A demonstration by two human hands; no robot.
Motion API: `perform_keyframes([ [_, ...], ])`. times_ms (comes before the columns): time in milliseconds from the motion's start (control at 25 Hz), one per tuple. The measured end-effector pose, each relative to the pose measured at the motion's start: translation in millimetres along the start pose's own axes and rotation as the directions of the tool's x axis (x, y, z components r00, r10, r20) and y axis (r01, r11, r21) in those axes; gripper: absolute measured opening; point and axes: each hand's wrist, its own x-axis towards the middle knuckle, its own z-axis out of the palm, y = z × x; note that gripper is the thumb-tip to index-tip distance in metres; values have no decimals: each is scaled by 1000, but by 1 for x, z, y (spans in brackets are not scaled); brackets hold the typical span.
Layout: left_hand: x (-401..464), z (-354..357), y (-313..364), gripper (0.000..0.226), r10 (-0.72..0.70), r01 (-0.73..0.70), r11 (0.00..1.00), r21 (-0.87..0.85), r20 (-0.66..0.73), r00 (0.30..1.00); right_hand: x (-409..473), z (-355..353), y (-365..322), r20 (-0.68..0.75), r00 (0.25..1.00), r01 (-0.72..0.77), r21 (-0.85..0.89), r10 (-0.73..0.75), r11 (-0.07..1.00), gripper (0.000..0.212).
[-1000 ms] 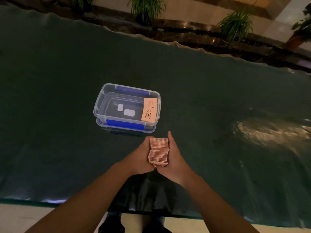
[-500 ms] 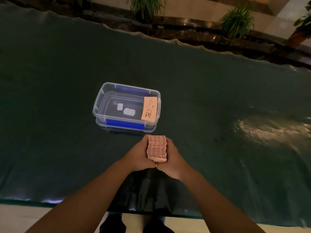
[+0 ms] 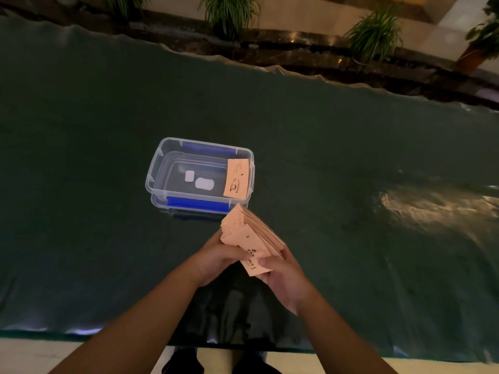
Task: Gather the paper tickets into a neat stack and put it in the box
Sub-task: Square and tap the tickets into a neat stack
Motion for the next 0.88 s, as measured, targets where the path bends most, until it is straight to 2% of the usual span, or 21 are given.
perform_keyframes([
  [40, 0, -2, 0, 89, 8, -8, 1000, -27, -7, 1000, 0, -2, -2, -18, 1000, 15, -8, -15, 1000, 92],
  [120, -2, -10, 0, 103, 35, -34, 999, 30, -47, 998, -1, -7, -6, -54, 996, 61, -105, -66, 993, 87],
  [280, -6, -30, -11, 103, 90, -51, 932, 358, -95, 991, 2, -14, -11, -55, 975, 172, -439, -217, 882, 83],
  [440, -3, -41, -20, 99, 211, -46, 769, 638, -184, 960, 7, -15, -13, 54, 958, 240, -693, -282, 680, 84],
  [560, 5, -47, -29, 94, 292, -48, 654, 755, -193, 937, 16, -19, -8, 86, 926, 247, -874, -368, 419, 89],
  [600, 6, -48, -32, 96, 286, -8, 615, 789, -213, 934, 20, -22, -4, 80, 925, 220, -910, -372, 352, 94],
  [720, 6, -51, -41, 115, 221, 77, 529, 845, -225, 949, 28, -35, 11, 26, 949, 110, -962, -314, 251, 114],
  [880, 9, -47, -48, 134, 210, 98, 467, 879, -217, 953, 35, -37, 22, 60, 937, 119, -981, -345, 153, 123],
])
